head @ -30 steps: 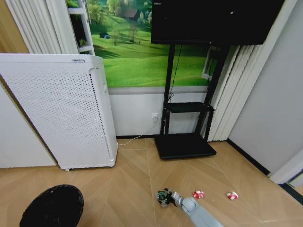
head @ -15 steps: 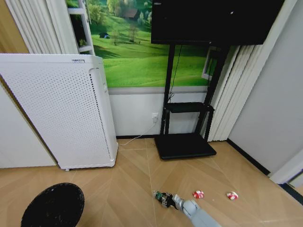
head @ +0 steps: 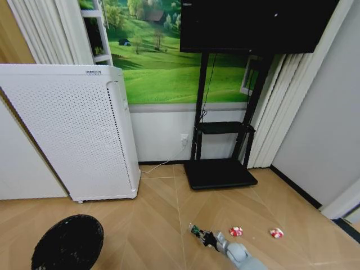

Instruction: Pick up the trash bin and place the garbage on the floor into it.

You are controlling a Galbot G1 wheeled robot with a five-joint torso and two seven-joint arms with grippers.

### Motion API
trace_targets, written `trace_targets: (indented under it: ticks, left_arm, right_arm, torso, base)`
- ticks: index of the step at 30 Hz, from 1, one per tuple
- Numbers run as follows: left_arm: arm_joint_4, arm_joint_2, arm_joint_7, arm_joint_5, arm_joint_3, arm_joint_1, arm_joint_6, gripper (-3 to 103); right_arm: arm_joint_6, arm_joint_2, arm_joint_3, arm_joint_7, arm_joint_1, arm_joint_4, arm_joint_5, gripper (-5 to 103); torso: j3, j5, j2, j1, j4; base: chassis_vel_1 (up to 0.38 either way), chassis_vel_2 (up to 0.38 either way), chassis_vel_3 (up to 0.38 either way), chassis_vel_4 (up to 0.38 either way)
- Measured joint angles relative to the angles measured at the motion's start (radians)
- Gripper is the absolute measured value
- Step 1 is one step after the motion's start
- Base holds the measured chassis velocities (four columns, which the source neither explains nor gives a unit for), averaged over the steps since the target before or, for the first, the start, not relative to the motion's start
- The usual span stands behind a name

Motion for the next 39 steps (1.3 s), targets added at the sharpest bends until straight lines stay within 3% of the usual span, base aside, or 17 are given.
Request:
trace_targets:
  ticks: [5, 9, 12, 16, 17, 23, 24, 27, 28, 30, 35, 38, 39]
  left_arm:
    - [0.024, 0.02, 0.008, -0.008, 0.019, -0.018, 0.006, 2]
    - [0.024, 0.041, 0.001, -0.081, 0.076, -0.036, 0.044, 2]
    - [-0.008, 0.084, -0.076, -0.181, 0.163, -0.078, 0.094, 2]
    - [0.003, 0.165, -0.112, -0.181, 0.241, -0.129, 0.106, 2]
    - [0.003, 0.165, -0.112, -0.181, 0.241, -0.129, 0.106, 2]
    - [0.108, 0.336, -0.141, -0.23, 0.395, -0.276, 0.116, 2]
    - [0.108, 0.336, -0.141, -0.23, 0.395, -0.276, 0.116, 2]
    - [0.197, 0.434, -0.157, -0.273, 0.54, -0.419, 0.114, 2]
    - [0.197, 0.434, -0.157, -0.273, 0.54, -0.419, 0.114, 2]
    - [0.273, 0.502, -0.166, -0.266, 0.654, -0.521, 0.095, 2]
    - [0.34, 0.555, -0.155, -0.265, 0.772, -0.619, 0.091, 2]
    - [0.396, 0.574, -0.1, -0.252, 0.903, -0.715, 0.088, 2]
    - [0.396, 0.574, -0.1, -0.252, 0.903, -0.715, 0.088, 2]
  right_arm:
    - [-0.021, -0.026, 0.081, 0.036, -0.09, 0.149, 0.082, 24]
    - [-0.036, -0.038, 0.15, 0.077, -0.168, 0.272, 0.174, 24]
    - [-0.036, -0.035, 0.219, 0.099, -0.227, 0.367, 0.253, 24]
    - [-0.026, -0.027, 0.276, 0.1, -0.279, 0.445, 0.298, 24]
    - [-0.026, -0.027, 0.276, 0.1, -0.279, 0.445, 0.298, 24]
    - [0.021, -0.02, 0.337, 0.071, -0.366, 0.587, 0.317, 24]
    - [0.021, -0.02, 0.337, 0.071, -0.366, 0.587, 0.317, 24]
    - [0.078, -0.026, 0.347, 0.042, -0.397, 0.618, 0.288, 24]
    - [0.078, -0.026, 0.347, 0.042, -0.397, 0.618, 0.288, 24]
    - [0.113, -0.027, 0.364, 0.02, -0.408, 0.625, 0.25, 24]
    - [0.134, -0.029, 0.369, -0.002, -0.433, 0.656, 0.249, 24]
    - [0.155, -0.041, 0.356, -0.044, -0.452, 0.702, 0.255, 24]
    - [0.155, -0.041, 0.356, -0.044, -0.452, 0.702, 0.255, 24]
  torso:
    - [0.0, -0.0007, 0.0, 0.0, 0.0002]
    - [0.0, -0.0003, 0.0, 0.0, 0.0003]
    - [0.0, -0.0005, 0.0, 0.0, 0.0001]
    - [0.0, -0.0013, 0.0, 0.0, 0.0001]
    - [0.0, -0.0013, 0.0, 0.0, 0.0001]
    - [0.0, -0.0005, 0.0, 0.0, 0.0002]
    - [0.0, -0.0005, 0.0, 0.0, 0.0002]
    - [0.0, -0.0012, 0.0, 0.0, 0.0]
    - [0.0, -0.0012, 0.0, 0.0, 0.0]
    - [0.0, -0.0009, 0.0, 0.0, -0.0001]
    - [0.0, -0.0005, 0.0, 0.0, 0.0002]
    - [0.0, -0.0009, 0.0, 0.0, 0.0001]
    - [0.0, -0.0009, 0.0, 0.0, 0.0001]
  base:
    - [0.0, 0.0, 0.0, 0.0]
    - [0.0, 0.0, 0.0, 0.0]
    - [0.0, 0.0, 0.0, 0.0]
    - [0.0, 0.0, 0.0, 0.0]
    - [0.0, 0.0, 0.0, 0.0]
    - [0.0, 0.0, 0.0, 0.0]
    - [0.0, 0.0, 0.0, 0.0]
    - [0.0, 0.0, 0.0, 0.0]
    - [0.0, 0.0, 0.0, 0.0]
    - [0.0, 0.0, 0.0, 0.0]
    - [0.0, 0.0, 0.0, 0.0]
    - [0.0, 0.0, 0.0, 0.0]
    - [0.0, 0.0, 0.0, 0.0]
